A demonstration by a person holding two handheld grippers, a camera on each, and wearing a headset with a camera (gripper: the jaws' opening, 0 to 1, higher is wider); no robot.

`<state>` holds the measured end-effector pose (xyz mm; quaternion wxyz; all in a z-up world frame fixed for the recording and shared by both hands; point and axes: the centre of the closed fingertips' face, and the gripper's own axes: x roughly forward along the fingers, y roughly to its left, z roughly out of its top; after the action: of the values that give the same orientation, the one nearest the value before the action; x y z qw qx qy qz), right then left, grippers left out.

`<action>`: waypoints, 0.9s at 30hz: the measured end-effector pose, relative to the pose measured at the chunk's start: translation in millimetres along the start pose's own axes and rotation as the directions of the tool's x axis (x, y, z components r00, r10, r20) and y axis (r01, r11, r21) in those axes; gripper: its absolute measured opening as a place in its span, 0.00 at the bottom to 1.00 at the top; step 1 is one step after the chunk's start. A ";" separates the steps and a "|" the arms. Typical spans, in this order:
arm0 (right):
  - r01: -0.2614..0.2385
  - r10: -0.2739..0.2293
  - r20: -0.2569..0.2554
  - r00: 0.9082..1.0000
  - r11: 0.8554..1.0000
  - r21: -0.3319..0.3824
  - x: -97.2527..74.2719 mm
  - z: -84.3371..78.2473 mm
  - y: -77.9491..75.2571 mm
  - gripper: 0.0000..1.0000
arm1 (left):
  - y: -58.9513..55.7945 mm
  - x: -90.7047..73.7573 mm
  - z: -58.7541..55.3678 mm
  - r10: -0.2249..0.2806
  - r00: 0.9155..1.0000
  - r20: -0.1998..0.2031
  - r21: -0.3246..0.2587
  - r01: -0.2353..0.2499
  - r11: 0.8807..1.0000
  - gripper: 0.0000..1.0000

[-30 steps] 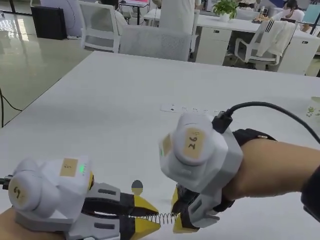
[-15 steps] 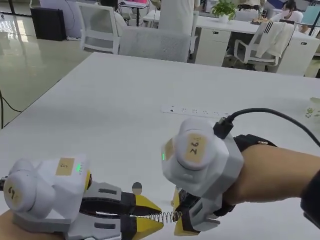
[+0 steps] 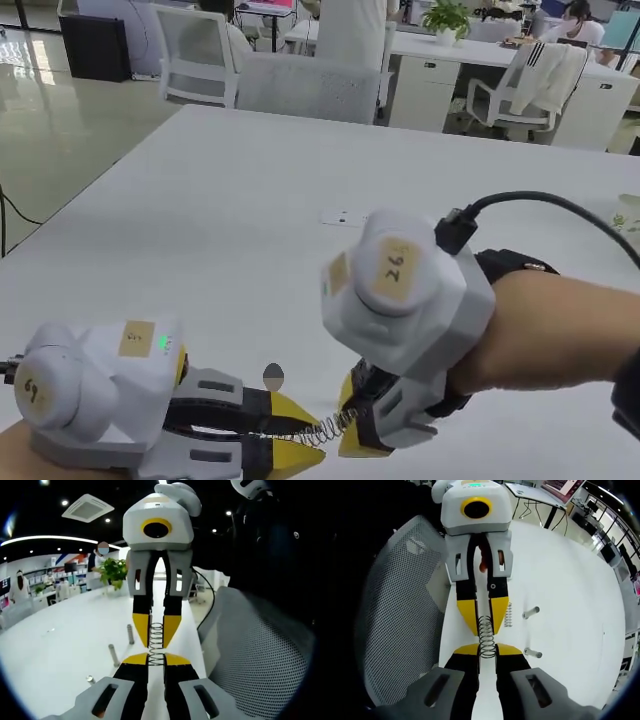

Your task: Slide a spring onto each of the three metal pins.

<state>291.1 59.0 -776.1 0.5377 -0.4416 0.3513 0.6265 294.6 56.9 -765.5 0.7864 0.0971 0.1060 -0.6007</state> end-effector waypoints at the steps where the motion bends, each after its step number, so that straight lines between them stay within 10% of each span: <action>1: 0.001 -0.001 0.000 1.000 1.000 -0.003 -0.4 1.0 0.3 0.09 | 0.0 0.0 -0.2 0.000 1.000 -0.001 0.000 0.000 1.000 0.03; 27: -0.006 0.007 0.058 0.998 1.000 -0.015 -6.1 26.9 6.3 0.08 | -4.2 0.9 -2.9 -0.014 1.000 -0.006 -0.013 0.013 1.000 0.03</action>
<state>280.4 80.4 -760.9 0.5425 -0.4261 0.3325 0.6431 290.6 55.7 -768.7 0.7826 0.0933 0.1130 -0.6050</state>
